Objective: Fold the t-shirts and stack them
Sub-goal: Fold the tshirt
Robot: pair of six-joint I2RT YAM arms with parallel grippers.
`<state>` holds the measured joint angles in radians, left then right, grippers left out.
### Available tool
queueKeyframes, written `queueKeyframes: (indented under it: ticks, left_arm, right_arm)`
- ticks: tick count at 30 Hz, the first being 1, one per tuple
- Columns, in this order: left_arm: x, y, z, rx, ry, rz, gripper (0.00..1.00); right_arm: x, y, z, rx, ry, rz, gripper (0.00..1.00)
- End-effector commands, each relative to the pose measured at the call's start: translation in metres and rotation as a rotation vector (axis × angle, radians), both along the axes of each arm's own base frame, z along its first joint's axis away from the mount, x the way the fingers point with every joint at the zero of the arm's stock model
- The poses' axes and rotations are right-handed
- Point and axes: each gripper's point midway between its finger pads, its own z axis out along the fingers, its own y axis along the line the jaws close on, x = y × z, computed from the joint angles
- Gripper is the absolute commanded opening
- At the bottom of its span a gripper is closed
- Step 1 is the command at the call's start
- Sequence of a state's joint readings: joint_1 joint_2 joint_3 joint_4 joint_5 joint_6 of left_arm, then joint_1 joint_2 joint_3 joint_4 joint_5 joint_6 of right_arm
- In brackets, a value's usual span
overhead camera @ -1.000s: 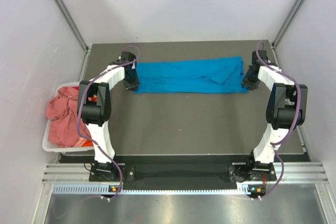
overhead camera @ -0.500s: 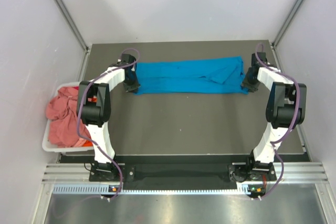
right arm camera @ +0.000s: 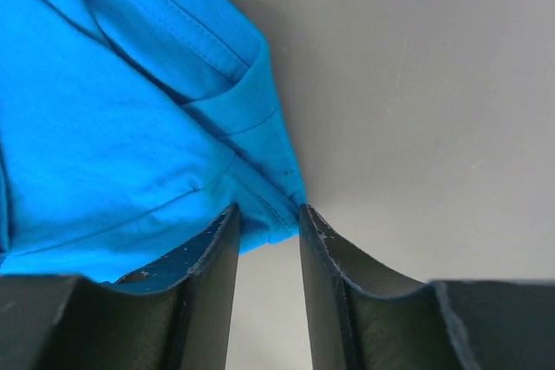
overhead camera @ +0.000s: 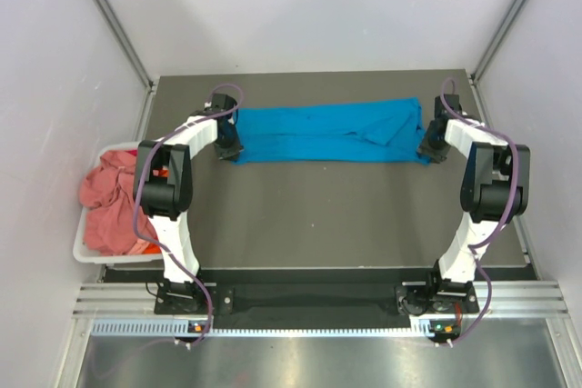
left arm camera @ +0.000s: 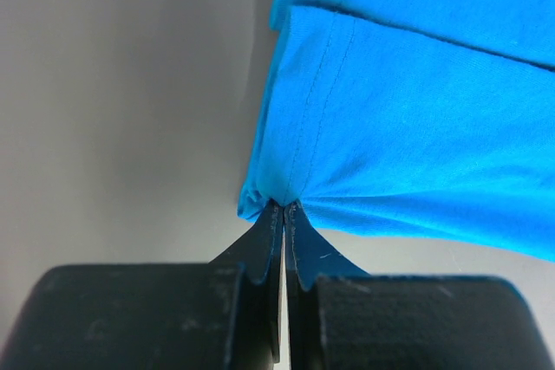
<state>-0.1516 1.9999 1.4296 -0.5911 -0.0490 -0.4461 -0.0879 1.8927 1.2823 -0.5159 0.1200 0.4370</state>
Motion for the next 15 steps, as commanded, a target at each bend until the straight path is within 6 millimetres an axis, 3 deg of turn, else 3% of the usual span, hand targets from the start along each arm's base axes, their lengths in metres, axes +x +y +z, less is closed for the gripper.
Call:
queueKeyframes:
  ticks: [1, 3, 5, 8, 15]
  left_arm:
    - [-0.013, 0.016, 0.000, 0.072, 0.045, 0.024, 0.00]
    - [-0.013, 0.017, 0.001, 0.079, 0.047, 0.026, 0.00]
    - [-0.013, 0.019, 0.002, 0.085, 0.048, 0.030, 0.00]
    - [-0.015, 0.022, 0.002, 0.104, 0.056, 0.037, 0.00]
    - [-0.024, 0.034, 0.005, 0.163, 0.074, 0.049, 0.00]
  right_arm:
    - [0.002, -0.012, -0.002, -0.051, 0.002, 0.000, 0.34]
    - [0.001, -0.013, -0.008, -0.063, 0.023, 0.002, 0.31]
    - [-0.001, -0.017, -0.010, -0.082, 0.040, 0.001, 0.22]
    - [-0.005, -0.023, -0.004, -0.115, 0.045, 0.001, 0.00]
    - [-0.021, -0.034, 0.019, -0.186, 0.055, -0.016, 0.00]
